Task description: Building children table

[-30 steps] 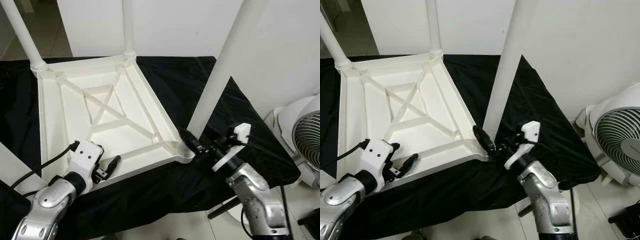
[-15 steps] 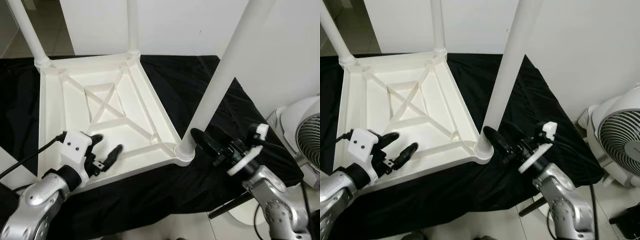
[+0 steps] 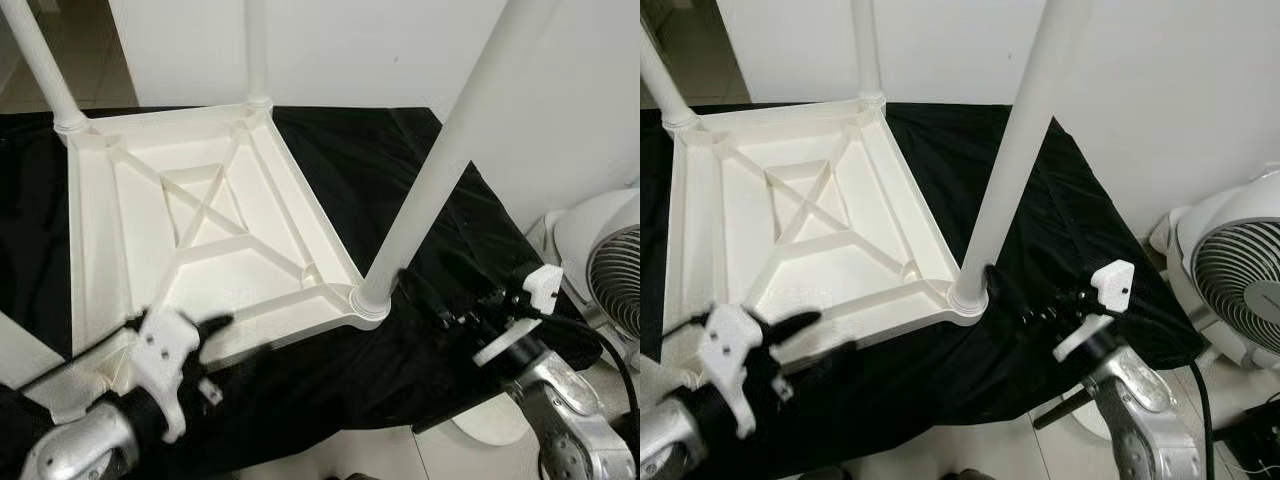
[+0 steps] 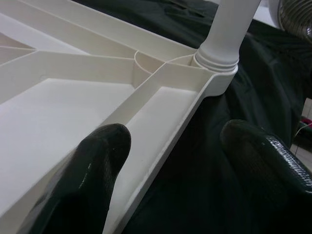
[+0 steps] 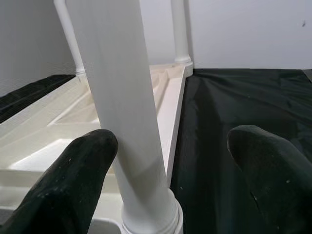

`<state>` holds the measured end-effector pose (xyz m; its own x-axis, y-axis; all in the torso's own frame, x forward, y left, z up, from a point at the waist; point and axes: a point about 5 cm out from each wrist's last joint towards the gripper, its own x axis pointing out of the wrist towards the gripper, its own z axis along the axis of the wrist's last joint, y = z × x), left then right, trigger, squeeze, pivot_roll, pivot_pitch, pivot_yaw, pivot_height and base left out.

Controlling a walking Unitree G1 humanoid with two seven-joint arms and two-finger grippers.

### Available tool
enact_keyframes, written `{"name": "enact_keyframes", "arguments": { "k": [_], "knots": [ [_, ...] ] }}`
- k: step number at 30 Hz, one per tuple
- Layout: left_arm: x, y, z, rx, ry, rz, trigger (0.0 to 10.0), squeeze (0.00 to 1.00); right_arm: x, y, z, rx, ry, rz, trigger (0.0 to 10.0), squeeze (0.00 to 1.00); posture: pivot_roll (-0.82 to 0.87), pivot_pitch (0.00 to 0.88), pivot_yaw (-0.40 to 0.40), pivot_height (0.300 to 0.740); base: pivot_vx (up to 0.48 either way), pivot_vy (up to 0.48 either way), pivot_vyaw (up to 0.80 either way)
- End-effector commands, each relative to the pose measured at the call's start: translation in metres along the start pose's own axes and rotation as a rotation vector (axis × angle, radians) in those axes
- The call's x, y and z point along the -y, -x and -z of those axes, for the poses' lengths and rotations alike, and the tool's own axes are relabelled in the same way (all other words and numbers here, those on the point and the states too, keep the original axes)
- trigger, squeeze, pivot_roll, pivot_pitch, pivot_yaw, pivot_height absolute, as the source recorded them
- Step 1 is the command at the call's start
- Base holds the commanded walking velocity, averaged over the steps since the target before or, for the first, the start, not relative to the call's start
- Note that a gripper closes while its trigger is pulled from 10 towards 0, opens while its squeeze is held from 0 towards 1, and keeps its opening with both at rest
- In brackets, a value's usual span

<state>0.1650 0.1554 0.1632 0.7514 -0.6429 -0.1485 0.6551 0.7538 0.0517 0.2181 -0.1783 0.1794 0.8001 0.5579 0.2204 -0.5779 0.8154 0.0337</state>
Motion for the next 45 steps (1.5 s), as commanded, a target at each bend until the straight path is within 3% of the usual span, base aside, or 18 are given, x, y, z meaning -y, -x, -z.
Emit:
{"name": "enact_keyframes", "arguments": {
  "k": [1,6,13,19,28,45],
  "knots": [
    [0.004,0.001,0.000,-0.016,-0.019,0.063,10.0,0.00,0.001,0.001,0.000,0.000,0.016,0.000,10.0,0.00,0.14,0.099,-0.077,0.740,0.000,0.000,0.00],
    [0.008,0.002,0.002,-0.036,-0.009,0.089,10.0,0.00,-0.002,0.000,0.003,0.004,-0.013,-0.013,10.0,0.00,0.13,0.096,-0.078,0.740,0.000,0.000,0.00],
    [0.012,0.008,0.016,-0.122,-0.020,0.127,10.0,0.00,-0.006,0.008,0.017,-0.071,-0.012,-0.036,10.0,0.00,0.13,0.091,-0.075,0.740,0.000,0.000,0.00],
    [0.013,0.010,0.015,-0.127,-0.017,0.143,10.0,0.00,-0.005,0.008,0.017,-0.071,-0.014,-0.030,10.0,0.00,0.13,0.091,-0.076,0.740,0.000,0.000,0.00],
    [0.008,0.012,0.029,-0.205,-0.059,0.168,10.0,0.00,-0.007,0.003,0.025,-0.087,-0.013,-0.054,10.0,0.00,0.13,0.080,-0.076,0.740,0.000,0.000,0.00],
    [-0.013,-0.005,0.046,-0.234,-0.157,0.099,10.0,0.00,-0.002,-0.018,0.022,-0.028,0.019,-0.046,10.0,0.00,0.12,0.068,-0.074,0.740,0.000,0.000,0.00]
  ]
}}
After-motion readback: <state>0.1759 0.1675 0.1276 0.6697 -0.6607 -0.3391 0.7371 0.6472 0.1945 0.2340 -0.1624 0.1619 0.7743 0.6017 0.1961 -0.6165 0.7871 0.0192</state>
